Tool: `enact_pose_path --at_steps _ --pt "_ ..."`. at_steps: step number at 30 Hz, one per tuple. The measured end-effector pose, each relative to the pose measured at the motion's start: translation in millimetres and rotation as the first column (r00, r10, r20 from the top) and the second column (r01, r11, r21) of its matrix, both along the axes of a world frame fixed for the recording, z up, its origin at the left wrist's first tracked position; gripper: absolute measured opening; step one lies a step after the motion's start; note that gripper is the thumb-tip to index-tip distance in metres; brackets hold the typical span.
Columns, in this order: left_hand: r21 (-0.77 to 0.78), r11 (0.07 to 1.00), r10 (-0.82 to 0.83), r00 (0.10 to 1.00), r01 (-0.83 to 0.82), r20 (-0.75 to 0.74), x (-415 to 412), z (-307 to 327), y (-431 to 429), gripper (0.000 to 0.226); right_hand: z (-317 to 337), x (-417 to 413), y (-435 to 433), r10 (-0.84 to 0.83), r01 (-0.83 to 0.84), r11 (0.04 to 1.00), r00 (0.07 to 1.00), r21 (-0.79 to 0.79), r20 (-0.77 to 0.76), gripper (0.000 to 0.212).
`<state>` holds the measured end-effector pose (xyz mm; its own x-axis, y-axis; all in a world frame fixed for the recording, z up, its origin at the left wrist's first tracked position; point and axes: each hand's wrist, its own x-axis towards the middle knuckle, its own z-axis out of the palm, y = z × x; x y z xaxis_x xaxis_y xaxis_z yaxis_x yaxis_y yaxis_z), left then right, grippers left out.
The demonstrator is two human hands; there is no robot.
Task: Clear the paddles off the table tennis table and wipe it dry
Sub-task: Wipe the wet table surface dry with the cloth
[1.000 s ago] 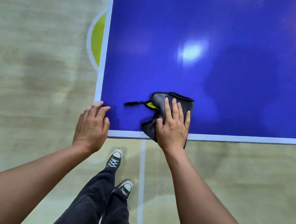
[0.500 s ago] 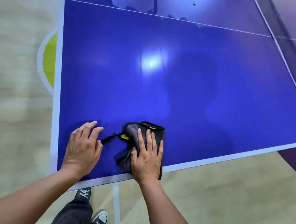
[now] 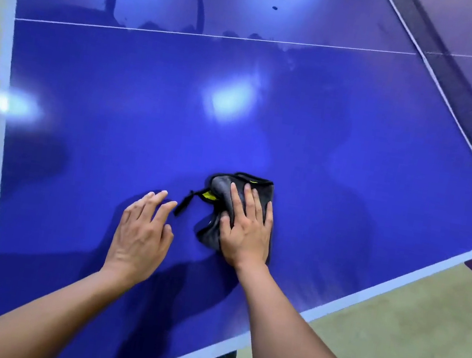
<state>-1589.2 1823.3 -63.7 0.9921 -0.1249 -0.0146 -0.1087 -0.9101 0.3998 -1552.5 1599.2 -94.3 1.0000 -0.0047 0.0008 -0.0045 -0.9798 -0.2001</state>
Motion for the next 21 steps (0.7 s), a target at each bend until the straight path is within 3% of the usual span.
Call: enact_pose_path --at_steps 11,14,17,19,21 --pt "0.075 0.967 0.238 0.968 -0.244 0.079 178.0 -24.7 -92.5 0.052 -4.8 284.2 -129.8 0.085 -0.084 0.996 0.996 -0.005 0.026 0.066" --pt "0.100 0.951 0.280 0.953 -0.291 0.116 207.5 -29.0 -102.1 0.051 -5.8 374.4 -157.3 0.010 -0.010 1.000 1.000 0.007 0.007 0.065" --pt "0.088 0.936 0.323 0.932 -0.340 0.164 214.6 -32.4 -105.7 0.050 -4.1 456.7 -164.5 -0.178 0.179 0.983 0.984 0.035 -0.019 0.065" --pt "0.074 0.937 0.324 0.928 -0.342 0.185 213.9 -33.6 -106.0 0.050 -4.9 490.5 -157.6 -0.288 0.289 0.957 0.957 0.036 -0.027 0.067" --pt "0.075 0.937 0.324 0.927 -0.342 0.192 212.2 -33.8 -105.6 0.049 -4.3 503.2 -131.9 -0.290 0.291 0.956 0.957 0.037 -0.025 0.068"
